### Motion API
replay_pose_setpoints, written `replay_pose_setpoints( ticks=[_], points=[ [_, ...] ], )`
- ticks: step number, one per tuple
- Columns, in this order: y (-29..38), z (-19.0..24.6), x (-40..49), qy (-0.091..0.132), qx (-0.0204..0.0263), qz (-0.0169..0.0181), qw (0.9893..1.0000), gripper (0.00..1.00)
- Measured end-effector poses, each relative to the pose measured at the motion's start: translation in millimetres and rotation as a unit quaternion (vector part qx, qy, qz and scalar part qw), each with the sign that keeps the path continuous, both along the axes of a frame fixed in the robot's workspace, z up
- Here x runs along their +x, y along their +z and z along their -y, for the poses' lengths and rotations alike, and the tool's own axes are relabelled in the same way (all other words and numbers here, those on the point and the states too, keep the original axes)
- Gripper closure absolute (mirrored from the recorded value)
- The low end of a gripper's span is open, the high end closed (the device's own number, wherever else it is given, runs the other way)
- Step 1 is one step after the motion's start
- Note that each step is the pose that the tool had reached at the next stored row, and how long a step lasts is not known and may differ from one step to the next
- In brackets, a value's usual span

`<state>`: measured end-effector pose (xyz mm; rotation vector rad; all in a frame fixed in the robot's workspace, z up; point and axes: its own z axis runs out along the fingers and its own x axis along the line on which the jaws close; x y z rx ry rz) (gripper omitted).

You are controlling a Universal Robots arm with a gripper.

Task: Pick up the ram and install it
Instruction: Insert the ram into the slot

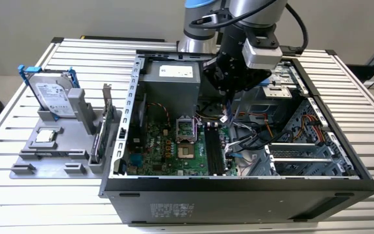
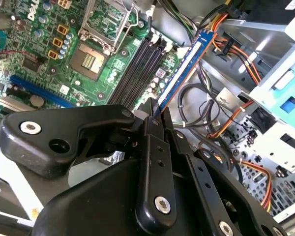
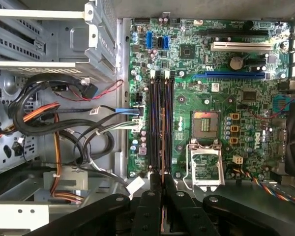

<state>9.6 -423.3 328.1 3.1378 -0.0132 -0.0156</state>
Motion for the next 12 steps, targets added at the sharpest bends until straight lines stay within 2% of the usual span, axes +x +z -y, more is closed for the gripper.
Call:
replay_pose_setpoints(
  ticks=[10, 12],
  points=[
    [-13.5, 0.0, -0.5, 0.0, 0.0, 0.0, 1.0, 1.0],
    [-14.0, 0.4, 0.0, 0.0, 0.0011, -0.0022, 1.0, 1.0]
  ],
)
